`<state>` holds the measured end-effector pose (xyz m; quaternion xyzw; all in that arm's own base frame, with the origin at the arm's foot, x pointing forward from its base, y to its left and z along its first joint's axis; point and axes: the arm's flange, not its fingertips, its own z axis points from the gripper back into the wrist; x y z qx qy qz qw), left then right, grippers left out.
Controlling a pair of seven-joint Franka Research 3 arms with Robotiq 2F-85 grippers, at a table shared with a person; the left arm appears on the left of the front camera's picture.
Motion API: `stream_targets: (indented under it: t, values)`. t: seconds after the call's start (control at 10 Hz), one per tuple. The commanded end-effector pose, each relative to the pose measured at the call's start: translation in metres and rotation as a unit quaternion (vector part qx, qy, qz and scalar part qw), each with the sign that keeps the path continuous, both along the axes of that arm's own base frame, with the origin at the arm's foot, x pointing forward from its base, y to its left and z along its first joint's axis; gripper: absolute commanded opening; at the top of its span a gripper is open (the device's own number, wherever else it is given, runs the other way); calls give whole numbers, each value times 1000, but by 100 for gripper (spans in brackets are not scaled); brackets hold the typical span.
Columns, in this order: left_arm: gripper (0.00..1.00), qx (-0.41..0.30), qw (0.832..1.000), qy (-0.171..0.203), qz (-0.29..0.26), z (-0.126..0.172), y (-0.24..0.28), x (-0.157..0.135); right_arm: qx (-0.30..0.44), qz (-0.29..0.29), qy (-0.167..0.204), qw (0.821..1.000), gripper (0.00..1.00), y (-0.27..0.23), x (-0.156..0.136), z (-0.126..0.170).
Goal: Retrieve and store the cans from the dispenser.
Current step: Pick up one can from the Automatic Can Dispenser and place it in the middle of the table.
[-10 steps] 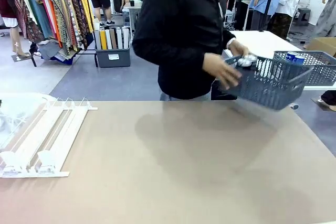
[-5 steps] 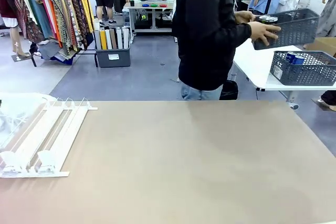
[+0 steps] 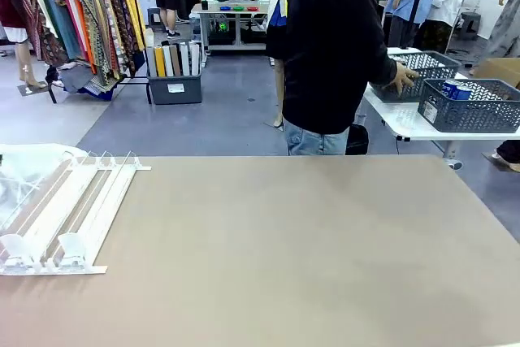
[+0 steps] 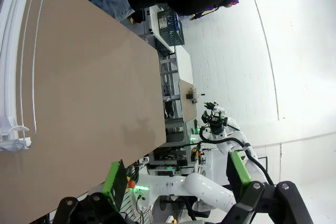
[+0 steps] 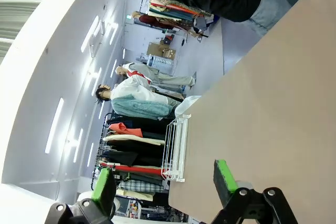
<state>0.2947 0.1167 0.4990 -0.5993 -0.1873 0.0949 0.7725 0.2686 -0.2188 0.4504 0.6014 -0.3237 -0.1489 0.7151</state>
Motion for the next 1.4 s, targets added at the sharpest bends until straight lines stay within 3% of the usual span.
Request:
stream_targets:
  t: [0.0, 1.3]
  values:
    - [100, -5, 1000, -13, -1, 0, -1, 1, 3, -3, -9, 1000, 100, 2, 2, 3]
    - [100, -5, 1000, -13, -1, 0, -1, 1, 3, -3, -9, 1000, 100, 2, 2, 3]
